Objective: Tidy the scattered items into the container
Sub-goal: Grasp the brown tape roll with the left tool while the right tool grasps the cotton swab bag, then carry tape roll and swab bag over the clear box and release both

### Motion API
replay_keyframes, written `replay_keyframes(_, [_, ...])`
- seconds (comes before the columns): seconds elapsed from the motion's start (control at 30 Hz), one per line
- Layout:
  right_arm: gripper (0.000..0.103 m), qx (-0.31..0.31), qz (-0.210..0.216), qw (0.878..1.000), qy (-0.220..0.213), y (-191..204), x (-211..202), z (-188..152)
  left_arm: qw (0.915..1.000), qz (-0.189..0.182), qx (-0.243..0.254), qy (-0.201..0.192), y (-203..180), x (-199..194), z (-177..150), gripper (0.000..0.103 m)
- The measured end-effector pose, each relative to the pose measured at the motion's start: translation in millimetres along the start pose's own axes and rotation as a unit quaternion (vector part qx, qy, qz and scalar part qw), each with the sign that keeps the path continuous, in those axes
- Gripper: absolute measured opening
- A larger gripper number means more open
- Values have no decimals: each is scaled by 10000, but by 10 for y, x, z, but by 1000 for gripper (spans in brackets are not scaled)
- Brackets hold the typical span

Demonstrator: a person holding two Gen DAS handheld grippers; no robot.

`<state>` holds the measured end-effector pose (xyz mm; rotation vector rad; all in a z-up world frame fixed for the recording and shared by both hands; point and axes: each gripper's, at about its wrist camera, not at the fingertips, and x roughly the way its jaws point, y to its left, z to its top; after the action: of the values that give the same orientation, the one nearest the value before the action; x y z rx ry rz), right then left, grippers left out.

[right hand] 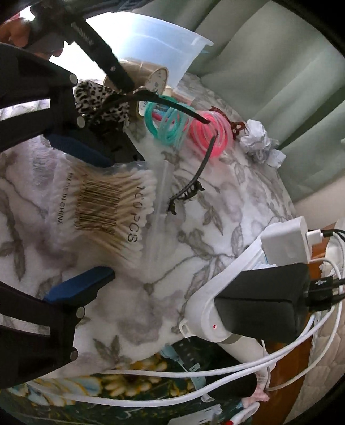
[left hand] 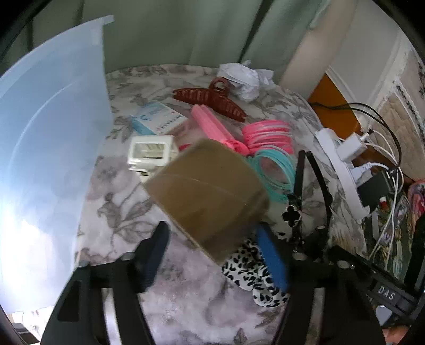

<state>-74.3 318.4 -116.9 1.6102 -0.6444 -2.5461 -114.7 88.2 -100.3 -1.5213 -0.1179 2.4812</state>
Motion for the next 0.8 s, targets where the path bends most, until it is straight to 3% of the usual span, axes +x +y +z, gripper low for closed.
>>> replay_keyframes(0.07, [69,35,22,10000,-26,-4,2,7,9999,-114,54,-20,-28,2,6,48])
replay_keyframes(0.17, [61,88,40,9999,-68,-9,-14,12,9995,-281,106,-59,-60,4,28,36])
replay_keyframes(0.4, [53,187,75,9998,-55,-17,-26,24,9992,-348,174,-90,-85,-3,52,31])
replay_keyframes(0.53, [51,252,126,9995,-115,-11,-74,20,9988,-327,326,-162,-113,-77,27,13])
replay_keyframes(0.8, [50,232,229,9981,-514,42,-442,-41,9978,-342,293,-494,-47,-406,-38,11])
